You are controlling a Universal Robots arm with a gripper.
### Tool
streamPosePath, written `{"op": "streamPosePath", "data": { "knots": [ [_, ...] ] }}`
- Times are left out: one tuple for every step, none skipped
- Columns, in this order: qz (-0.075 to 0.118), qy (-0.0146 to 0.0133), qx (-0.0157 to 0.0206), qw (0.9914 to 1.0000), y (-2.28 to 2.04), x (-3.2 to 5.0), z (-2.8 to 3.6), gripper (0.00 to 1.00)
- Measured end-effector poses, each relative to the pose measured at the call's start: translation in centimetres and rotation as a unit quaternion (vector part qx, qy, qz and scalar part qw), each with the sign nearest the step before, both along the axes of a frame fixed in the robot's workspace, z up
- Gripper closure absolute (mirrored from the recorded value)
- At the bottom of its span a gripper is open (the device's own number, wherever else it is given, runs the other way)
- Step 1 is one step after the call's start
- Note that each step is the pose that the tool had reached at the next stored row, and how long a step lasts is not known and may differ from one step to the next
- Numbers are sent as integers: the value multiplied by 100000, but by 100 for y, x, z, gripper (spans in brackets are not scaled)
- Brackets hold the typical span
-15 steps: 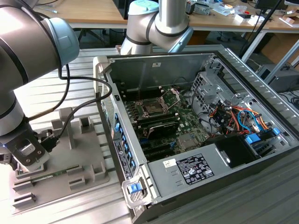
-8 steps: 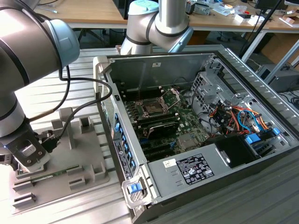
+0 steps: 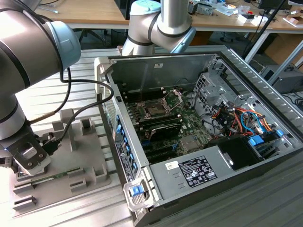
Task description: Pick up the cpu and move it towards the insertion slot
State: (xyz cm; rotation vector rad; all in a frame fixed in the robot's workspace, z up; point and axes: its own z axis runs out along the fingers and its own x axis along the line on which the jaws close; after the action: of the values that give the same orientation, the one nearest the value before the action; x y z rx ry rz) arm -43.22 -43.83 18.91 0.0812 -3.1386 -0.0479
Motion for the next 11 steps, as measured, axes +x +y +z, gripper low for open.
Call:
{"op": "streamPosePath", "data": {
  "knots": [
    [2, 0, 1, 100000, 0, 0, 0, 39],
    [0, 0, 1, 100000, 0, 0, -1, 39],
    [1, -2, 1, 100000, 0, 0, -1, 39],
    [0, -1, 1, 100000, 0, 0, -1, 39],
    [-1, 0, -1, 100000, 0, 0, -1, 39],
    [0, -1, 0, 100000, 0, 0, -1, 39],
    [2, -2, 0, 100000, 0, 0, -1, 39],
    [0, 1, -1, 100000, 0, 0, -1, 40],
    [1, 1, 1, 100000, 0, 0, -1, 45],
    [1, 0, -1, 100000, 0, 0, -1, 45],
    [1, 0, 0, 100000, 0, 0, -2, 45]
  ]
}}
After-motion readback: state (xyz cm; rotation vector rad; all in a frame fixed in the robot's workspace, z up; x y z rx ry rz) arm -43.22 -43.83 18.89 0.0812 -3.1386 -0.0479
